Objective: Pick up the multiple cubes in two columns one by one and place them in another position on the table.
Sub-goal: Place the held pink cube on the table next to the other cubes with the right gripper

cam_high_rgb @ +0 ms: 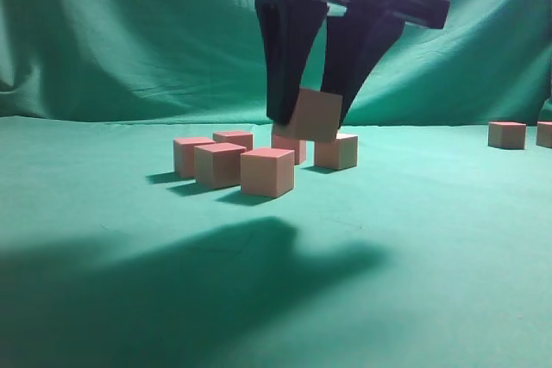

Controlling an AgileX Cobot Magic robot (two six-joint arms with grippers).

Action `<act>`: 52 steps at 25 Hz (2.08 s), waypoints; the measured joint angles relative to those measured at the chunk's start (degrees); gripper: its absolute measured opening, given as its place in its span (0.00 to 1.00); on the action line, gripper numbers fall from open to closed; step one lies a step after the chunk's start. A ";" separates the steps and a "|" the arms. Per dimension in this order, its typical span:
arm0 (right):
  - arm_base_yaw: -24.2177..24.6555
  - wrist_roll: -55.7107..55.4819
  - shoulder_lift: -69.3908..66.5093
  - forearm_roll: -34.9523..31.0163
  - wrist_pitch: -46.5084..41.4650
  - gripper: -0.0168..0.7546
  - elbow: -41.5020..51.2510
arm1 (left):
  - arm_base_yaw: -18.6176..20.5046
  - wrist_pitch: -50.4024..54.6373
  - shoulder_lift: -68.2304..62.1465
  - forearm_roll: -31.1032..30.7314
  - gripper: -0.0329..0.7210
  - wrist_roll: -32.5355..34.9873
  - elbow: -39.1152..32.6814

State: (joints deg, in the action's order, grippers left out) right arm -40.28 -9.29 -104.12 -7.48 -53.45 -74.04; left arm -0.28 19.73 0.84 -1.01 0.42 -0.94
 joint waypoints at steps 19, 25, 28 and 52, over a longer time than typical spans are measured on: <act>0.00 -7.18 -5.23 5.59 3.45 0.37 0.09 | 0.00 0.00 0.00 0.00 0.04 0.00 0.00; 0.00 -7.35 -6.72 5.81 3.57 0.37 0.09 | 0.00 0.00 0.00 0.00 0.04 0.00 0.00; 0.00 -7.35 -6.72 5.81 3.57 0.37 0.09 | 0.00 0.00 0.00 0.00 0.04 0.00 0.00; 0.00 -7.31 -2.86 7.67 0.15 0.72 0.09 | 0.00 0.00 0.00 0.00 0.04 0.00 0.00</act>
State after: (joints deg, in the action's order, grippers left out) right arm -40.28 -16.60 -106.99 0.19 -53.29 -73.95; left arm -0.28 19.73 0.84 -1.01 0.42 -0.94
